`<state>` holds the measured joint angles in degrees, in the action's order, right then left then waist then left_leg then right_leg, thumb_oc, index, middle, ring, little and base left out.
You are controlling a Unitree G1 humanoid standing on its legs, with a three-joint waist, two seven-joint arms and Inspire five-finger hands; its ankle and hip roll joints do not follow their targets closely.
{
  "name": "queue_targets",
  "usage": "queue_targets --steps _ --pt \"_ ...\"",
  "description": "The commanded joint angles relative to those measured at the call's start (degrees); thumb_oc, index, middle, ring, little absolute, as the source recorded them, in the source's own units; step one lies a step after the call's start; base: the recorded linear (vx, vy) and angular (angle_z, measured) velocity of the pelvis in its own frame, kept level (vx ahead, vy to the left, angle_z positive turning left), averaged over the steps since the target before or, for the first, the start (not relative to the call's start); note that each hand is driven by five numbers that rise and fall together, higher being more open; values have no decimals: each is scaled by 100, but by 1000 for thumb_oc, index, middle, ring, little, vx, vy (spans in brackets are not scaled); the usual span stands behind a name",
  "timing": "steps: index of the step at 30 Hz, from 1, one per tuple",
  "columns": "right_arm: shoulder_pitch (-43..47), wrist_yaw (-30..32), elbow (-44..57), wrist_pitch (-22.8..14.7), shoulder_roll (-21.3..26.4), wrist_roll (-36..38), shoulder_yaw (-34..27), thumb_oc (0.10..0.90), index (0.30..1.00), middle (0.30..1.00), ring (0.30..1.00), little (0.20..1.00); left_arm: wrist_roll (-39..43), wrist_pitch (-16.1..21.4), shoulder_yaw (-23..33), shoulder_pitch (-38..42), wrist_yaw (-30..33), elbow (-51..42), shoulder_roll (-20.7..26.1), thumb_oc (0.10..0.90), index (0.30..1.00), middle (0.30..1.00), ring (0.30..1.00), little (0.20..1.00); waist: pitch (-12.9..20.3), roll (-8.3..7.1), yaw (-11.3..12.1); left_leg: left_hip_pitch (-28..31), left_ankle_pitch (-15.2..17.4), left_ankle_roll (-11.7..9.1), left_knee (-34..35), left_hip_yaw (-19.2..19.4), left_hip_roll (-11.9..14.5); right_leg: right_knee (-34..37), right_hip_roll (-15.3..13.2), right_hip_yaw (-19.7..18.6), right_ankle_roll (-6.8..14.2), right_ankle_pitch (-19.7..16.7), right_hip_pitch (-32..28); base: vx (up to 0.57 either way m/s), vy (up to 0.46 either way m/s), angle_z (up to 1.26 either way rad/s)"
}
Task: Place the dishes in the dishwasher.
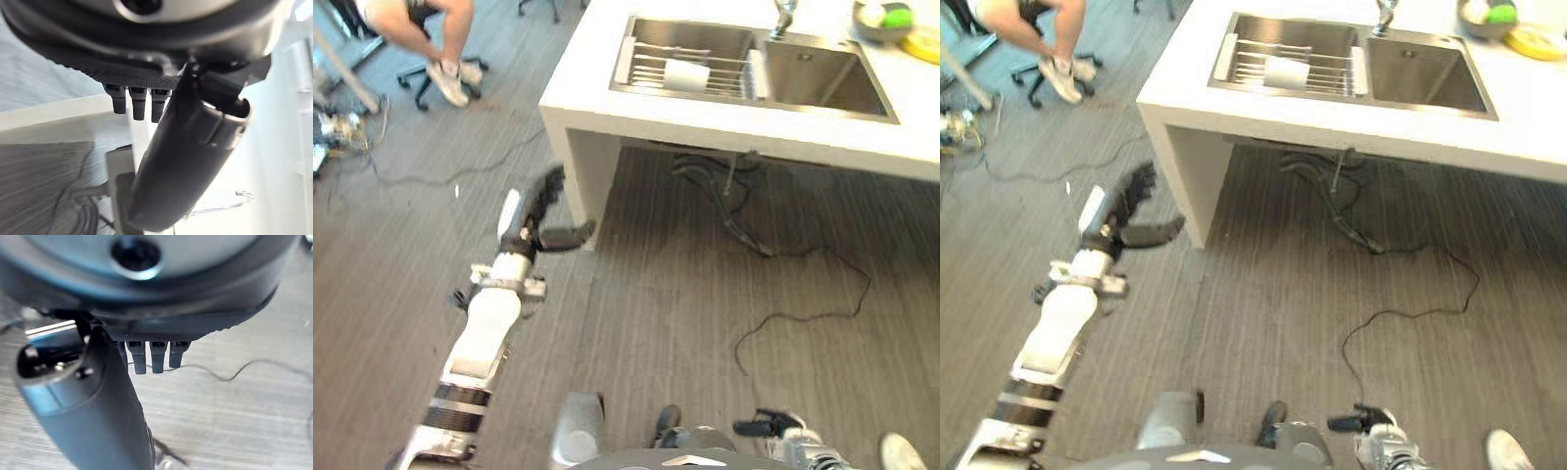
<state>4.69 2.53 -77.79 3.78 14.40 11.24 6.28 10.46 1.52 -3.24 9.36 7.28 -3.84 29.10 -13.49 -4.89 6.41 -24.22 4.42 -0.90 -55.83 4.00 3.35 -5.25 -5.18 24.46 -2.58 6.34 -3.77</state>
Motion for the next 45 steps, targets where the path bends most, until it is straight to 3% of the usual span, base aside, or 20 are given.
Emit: queue_targets --steps 1,3,4,5,6,8,9,10,12,14,15,17,19,20,22,24,34,39,45 --pt "-185 -139 -49 -181 214 -136 203 800 900 900 900 900 -623 612 613 356 206 -629 184 800 900 900 900 900 161 264 157 1087 110 -122 2943 144 -152 710 0 -93 720 -317 -142 421 59 -45" --pt "-194 -197 -35 -215 194 -211 286 800 900 900 900 900 -847 655 697 392 256 -769 317 800 900 900 900 900 187 308 306 995 -447 -172 4214 191 -268 772 125 -167 723 -228 -420 421 42 -59" --pt "-187 -220 -48 -228 196 -243 309 800 900 900 900 900 -918 668 704 445 251 -799 400 800 900 900 900 900 210 297 347 876 -627 -295 4428 177 -271 782 203 -227 726 -90 -599 437 15 -41" --pt "-186 -249 -60 -221 167 -250 319 800 900 900 900 900 -897 704 740 442 254 -868 423 800 900 900 900 900 248 289 390 903 -612 -290 4520 150 -310 753 237 -256 732 -36 -672 541 101 -44" --pt "-191 -296 -114 -224 87 -308 302 800 900 900 900 900 -904 693 844 387 170 -1131 514 800 900 900 900 900 344 225 440 1264 -626 -97 4845 208 -409 551 192 -218 807 90 -700 493 169 -46" --pt "-180 -321 -142 -216 55 -333 280 800 900 900 900 900 -896 692 889 351 127 -1283 582 800 900 900 900 900 424 168 442 1426 -576 -37 4937 199 -456 299 137 -260 861 163 -693 357 160 -53" --pt "-139 -394 -133 -195 -16 -349 255 800 900 900 900 900 -883 688 908 353 109 -1363 654 800 900 900 900 900 449 119 438 1637 -409 81 4931 276 -472 -404 -20 -284 1061 126 -539 181 114 -47" --pt "-134 -394 -132 -194 -17 -350 254 800 900 900 900 900 -882 685 911 355 108 -1367 655 800 900 900 900 900 454 121 449 1622 -434 90 4940 290 -467 -429 -24 -296 1061 120 -505 309 201 -39" --pt "-50 -441 -77 -165 -14 -323 211 800 900 900 900 900 -795 692 897 351 101 -1430 751 800 900 900 900 900 341 150 336 1892 -163 287 4833 310 -478 -1669 -295 -466 1416 -305 -23 188 169 -36" --pt "14 -482 -34 -130 -17 -291 186 800 900 900 900 900 -764 672 888 402 141 -1399 806 800 900 900 900 900 225 262 231 1987 -70 428 4781 268 -433 -2574 -438 -638 1544 -632 497 147 131 -7" --pt "13 -470 -34 -108 3 -296 144 800 900 900 900 900 -711 673 922 383 149 -1446 806 800 900 900 900 900 250 312 251 2151 36 446 4865 272 -419 -2382 -755 -423 1463 -602 616 238 34 20" --pt "-52 -471 -70 -98 55 -322 97 800 900 900 900 900 -658 707 949 376 123 -1496 784 800 900 900 900 900 278 351 246 2313 57 353 5046 222 -333 -1659 -1027 -171 1283 -426 592 236 -73 8" --pt "-85 -466 -100 -105 94 -321 63 800 900 900 900 900 -652 721 899 402 123 -1487 758 800 900 900 900 900 280 364 199 2384 48 305 5123 139 -318 -1286 -1032 -203 1237 -449 545 133 -82 23" --pt "-136 -474 -140 -73 119 -264 -22 800 900 900 900 900 -675 737 870 402 97 -1504 745 800 900 900 900 900 297 336 138 2432 51 292 5140 33 -348 -1038 -1048 -496 1304 -656 592 147 -137 77" --pt "-179 -500 -182 -58 130 -238 -8 800 900 900 900 900 -670 757 836 389 52 -1457 699 800 900 900 900 900 441 211 178 2512 72 204 5287 161 -387 -265 -1006 -491 1402 -827 268 185 -161 71" --pt "-337 -453 -115 -107 -120 -305 109 800 900 900 900 900 -561 775 819 299 59 -1489 602 800 900 900 900 900 501 227 153 2587 31 156 5393 224 -368 81 -930 -385 1415 -869 74 106 -64 30" --pt "-836 -425 99 -171 -279 -425 182 800 900 900 900 900 -144 814 1072 -325 -69 -1389 607 800 900 900 900 900 641 381 -228 2916 -37 -59 5649 324 -163 667 -557 -511 1285 -677 -281 71 -48 -32" --pt "-975 -451 101 -175 -293 -479 218 800 900 900 900 900 23 853 995 -443 -233 -1417 687 800 900 900 900 900 657 443 -311 2983 -68 -101 5704 345 -131 779 -497 -535 1257 -654 -357 27 -15 -11" --pt "-1109 -507 -7 -183 -279 -498 170 800 900 900 900 900 126 984 668 -745 -758 -1807 1320 800 900 900 900 900 686 563 -376 3161 -214 -199 5973 443 -49 1025 -400 -592 1266 -648 -474 23 -26 -12"
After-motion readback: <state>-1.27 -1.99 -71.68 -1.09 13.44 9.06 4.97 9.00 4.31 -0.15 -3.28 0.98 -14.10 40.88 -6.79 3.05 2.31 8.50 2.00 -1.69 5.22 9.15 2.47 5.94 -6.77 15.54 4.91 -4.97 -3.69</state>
